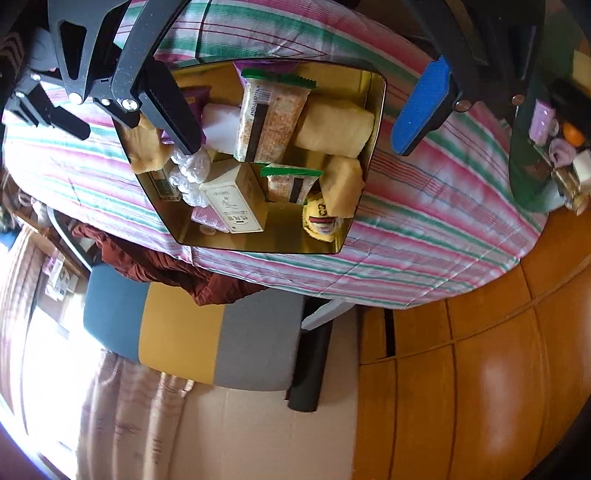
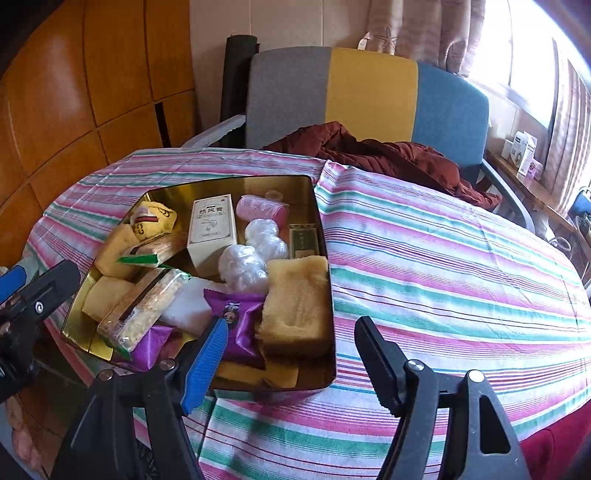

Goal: Organize objects
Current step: 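Open the left tool and withdraw both tools from the tray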

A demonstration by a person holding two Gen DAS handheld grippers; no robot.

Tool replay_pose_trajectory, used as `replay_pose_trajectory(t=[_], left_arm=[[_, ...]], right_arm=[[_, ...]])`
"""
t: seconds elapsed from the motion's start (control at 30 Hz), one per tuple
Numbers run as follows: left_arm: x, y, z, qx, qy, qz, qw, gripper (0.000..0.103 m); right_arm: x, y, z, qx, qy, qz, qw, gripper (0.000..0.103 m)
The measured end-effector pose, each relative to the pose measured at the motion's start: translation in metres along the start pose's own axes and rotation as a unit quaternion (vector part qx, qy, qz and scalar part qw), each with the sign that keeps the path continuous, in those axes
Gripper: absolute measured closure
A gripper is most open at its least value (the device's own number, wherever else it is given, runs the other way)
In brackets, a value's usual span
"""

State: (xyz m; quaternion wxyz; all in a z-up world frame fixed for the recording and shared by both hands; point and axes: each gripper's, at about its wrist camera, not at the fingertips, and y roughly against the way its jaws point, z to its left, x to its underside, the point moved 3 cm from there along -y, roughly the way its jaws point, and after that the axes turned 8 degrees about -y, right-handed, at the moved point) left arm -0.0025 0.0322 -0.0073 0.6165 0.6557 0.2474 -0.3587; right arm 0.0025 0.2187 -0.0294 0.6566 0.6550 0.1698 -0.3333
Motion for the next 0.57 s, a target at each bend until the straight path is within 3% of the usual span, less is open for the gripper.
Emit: replay_pose_trajectory(t=[0.57], left_arm=[[0.004, -0.007, 0.013, -0.008, 0.018, 0.007, 0.9998, 0.000]], right_arm=[[0.002, -0.003, 0.014, -0.009, 0.021, 0.004, 1.000, 0.031]])
